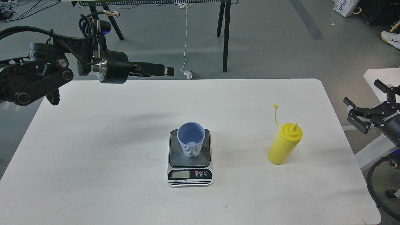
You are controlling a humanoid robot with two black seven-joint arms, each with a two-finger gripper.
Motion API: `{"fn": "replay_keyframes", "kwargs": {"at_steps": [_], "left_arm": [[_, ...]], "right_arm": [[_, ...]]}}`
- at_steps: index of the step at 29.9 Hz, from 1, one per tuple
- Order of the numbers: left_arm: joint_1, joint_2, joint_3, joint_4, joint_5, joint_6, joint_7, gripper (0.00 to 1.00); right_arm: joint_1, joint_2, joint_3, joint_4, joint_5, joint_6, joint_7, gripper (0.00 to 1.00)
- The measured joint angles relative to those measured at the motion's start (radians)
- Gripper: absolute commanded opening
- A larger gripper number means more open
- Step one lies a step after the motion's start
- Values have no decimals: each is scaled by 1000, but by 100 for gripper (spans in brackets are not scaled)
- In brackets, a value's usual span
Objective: Pour seasoning into cup on scale with both arms
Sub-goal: 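Move the right gripper to the yellow bottle and close around it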
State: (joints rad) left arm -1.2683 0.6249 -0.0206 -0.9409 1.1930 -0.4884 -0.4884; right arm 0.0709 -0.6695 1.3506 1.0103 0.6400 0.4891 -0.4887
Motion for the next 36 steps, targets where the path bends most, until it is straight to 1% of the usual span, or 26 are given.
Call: {"fn": "replay_keyframes", "kwargs": {"at_steps": [4,8,12,17,26,36], "left_arm": [[1,-12,-2,46,-48,0,0,99],[8,-31,-2,52,-51,0,0,99],[10,-38,-1,53,-48,0,0,99],[12,-39,0,53,-46,0,0,99],[19,-35,1,53,-46,0,0,99],[21,-31,1,51,-46,0,0,99]], "right_arm": [[-114,20,-29,31,-3,0,0,98],[-130,80,-115,37,-24,0,0,98],[-130,134,-146,29,-57,0,0,98],[-107,198,-159,-5,-136,0,0,98],[-28,300,-165,-110,-201,0,0,98],[33,366,-205,-200,-251,0,0,98]]}}
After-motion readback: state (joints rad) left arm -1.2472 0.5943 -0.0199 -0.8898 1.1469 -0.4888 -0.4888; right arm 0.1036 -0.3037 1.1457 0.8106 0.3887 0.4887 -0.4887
